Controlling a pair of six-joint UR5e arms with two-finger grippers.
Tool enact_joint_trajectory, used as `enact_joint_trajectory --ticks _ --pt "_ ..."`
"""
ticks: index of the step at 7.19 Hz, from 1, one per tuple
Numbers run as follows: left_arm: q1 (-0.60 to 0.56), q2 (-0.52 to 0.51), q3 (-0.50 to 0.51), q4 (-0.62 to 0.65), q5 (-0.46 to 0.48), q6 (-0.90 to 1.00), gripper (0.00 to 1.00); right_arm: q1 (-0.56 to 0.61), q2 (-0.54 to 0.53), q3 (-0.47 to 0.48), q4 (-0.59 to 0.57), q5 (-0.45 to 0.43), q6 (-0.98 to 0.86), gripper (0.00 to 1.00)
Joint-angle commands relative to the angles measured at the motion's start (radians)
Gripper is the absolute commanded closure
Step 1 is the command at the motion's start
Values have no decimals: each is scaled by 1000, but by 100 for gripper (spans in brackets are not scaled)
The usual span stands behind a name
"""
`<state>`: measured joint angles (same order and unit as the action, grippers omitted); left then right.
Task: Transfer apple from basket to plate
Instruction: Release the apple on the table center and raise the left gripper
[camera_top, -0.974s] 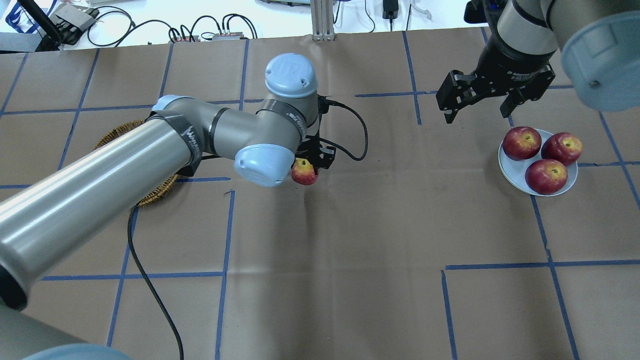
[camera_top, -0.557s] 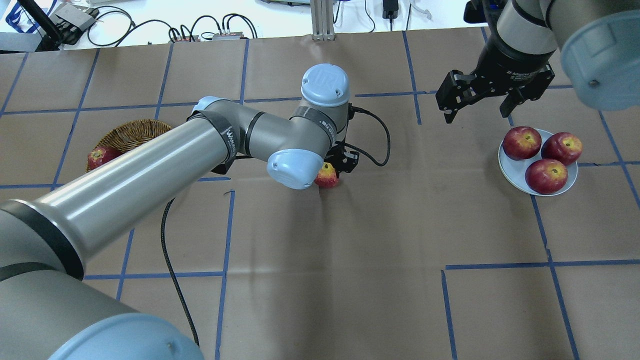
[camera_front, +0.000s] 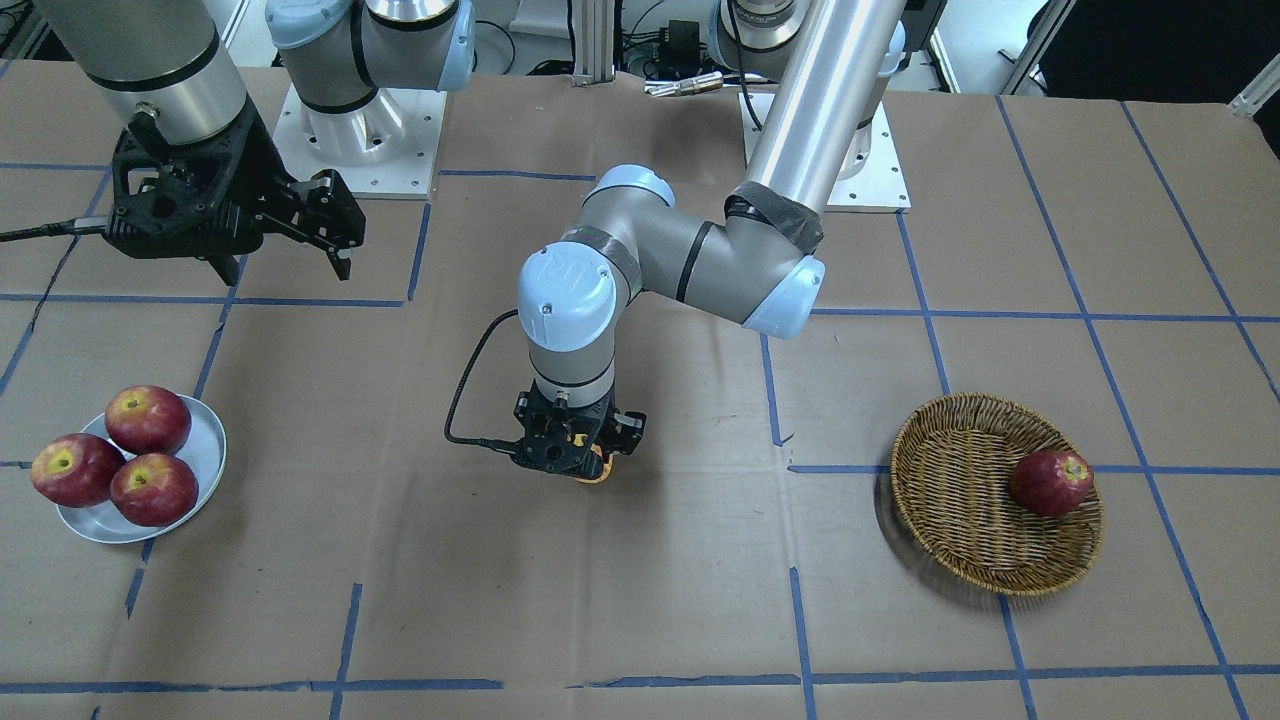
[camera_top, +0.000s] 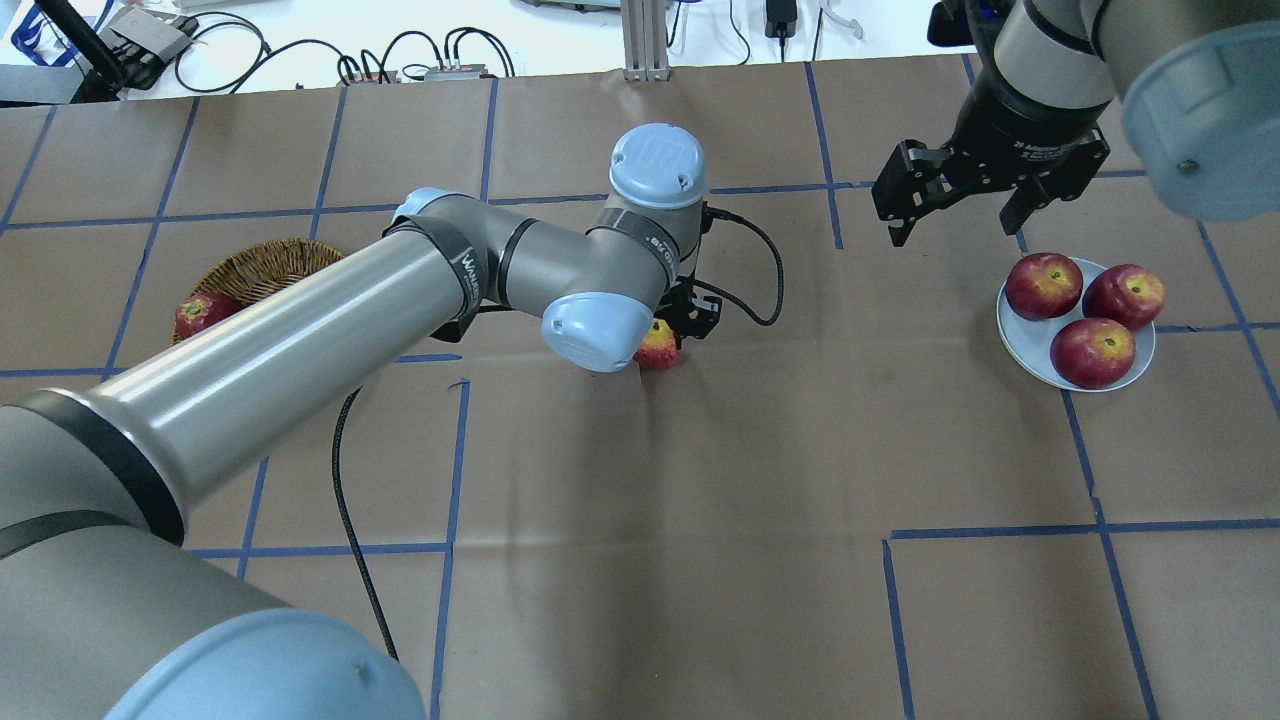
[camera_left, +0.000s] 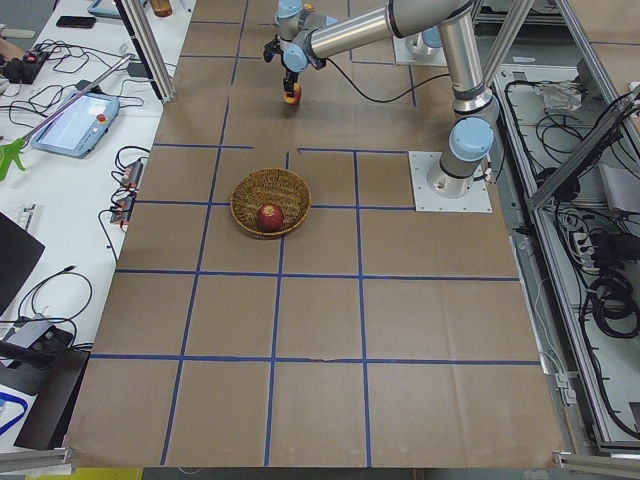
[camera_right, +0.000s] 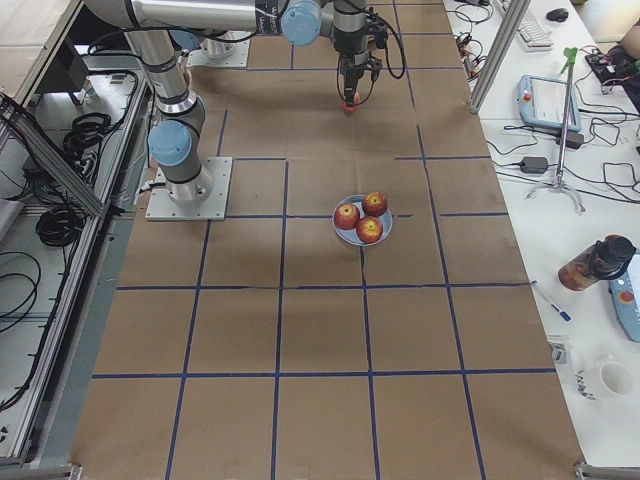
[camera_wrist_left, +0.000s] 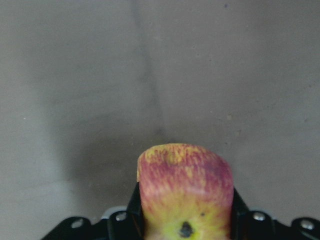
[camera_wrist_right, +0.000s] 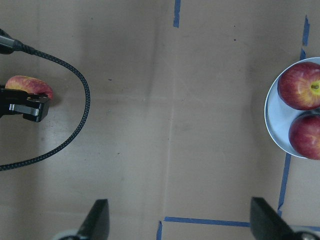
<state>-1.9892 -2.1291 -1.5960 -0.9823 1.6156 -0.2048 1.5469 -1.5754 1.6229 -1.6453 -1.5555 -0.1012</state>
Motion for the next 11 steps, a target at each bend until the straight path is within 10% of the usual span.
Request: enact_joint_trajectory --ticks 1,8,11 --pt "9 5 10 -1 -3 -4 2 1 0 0 1 0 0 0" --pt "360 426 84 -444 7 184 1 16 -8 -3 -4 -2 18 0" --pt "417 558 76 -584 3 188 1 204 75 -17 -60 -9 171 0"
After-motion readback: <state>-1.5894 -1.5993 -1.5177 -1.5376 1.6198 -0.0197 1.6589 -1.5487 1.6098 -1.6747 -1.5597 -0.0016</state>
